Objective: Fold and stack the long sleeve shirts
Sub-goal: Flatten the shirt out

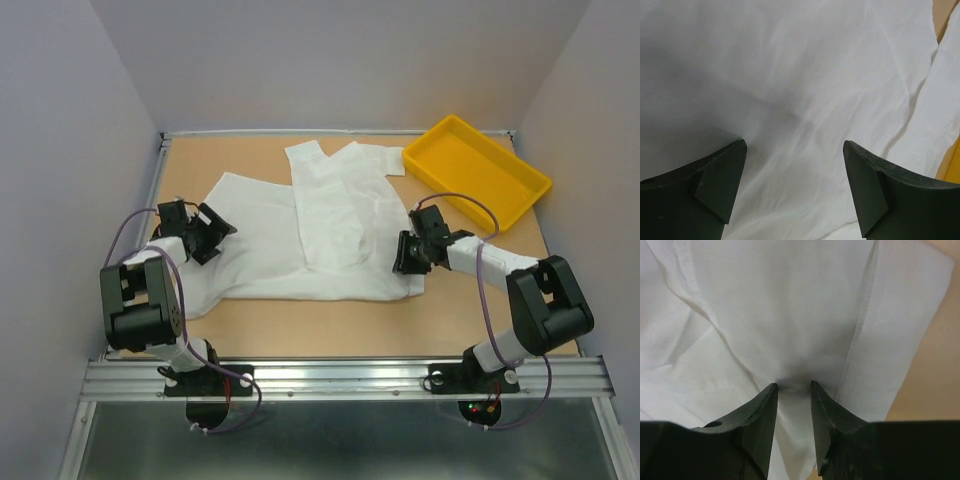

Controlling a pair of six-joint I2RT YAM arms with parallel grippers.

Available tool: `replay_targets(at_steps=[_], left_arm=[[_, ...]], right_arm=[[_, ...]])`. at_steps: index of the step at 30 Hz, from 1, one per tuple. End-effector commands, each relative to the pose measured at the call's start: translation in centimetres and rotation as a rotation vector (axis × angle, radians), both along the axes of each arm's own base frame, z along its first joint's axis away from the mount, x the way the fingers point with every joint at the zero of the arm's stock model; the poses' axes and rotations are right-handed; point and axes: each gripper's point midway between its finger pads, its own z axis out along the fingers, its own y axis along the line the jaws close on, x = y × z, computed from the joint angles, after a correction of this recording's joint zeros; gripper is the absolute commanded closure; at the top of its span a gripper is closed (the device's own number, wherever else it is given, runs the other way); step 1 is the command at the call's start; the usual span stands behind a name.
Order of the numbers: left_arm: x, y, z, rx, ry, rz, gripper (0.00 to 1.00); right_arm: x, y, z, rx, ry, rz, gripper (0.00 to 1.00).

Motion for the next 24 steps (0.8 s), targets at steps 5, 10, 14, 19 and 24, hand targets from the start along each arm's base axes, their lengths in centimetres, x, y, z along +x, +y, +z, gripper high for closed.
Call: replay_targets(at_steps=[5,10,14,19,24], left_arm=[[-8.5,-2.2,-0.7,-0.071,0.099,0.008,0.09],[-7.3,-1.0,2.4,0.016,0.009,0.016,0.08],[-5.3,-0.1,4.8,0.097,-0.042,0.021,0.09],[-3.1,0.0,4.6,0.13,-0.036,0.013,0.1],[-1.2,1.0,2.8,0.198,0.018,0.006,0.1]], right_arm=[[-5.9,-1.1,0.6,0.024,0.137,0.014,0.59],[-2.0,-1.7,4.2,-0.031,-0.017,-0.005,0.58],[1.9,-1.3,6.3,-0.057,-0.103,-0.024,0.58],[5.1,-0.2,6.4,-0.034,-0.139,-0.064,0.6],[7.2,0.0,4.4,-0.056,-0.126,-0.114,0.63]])
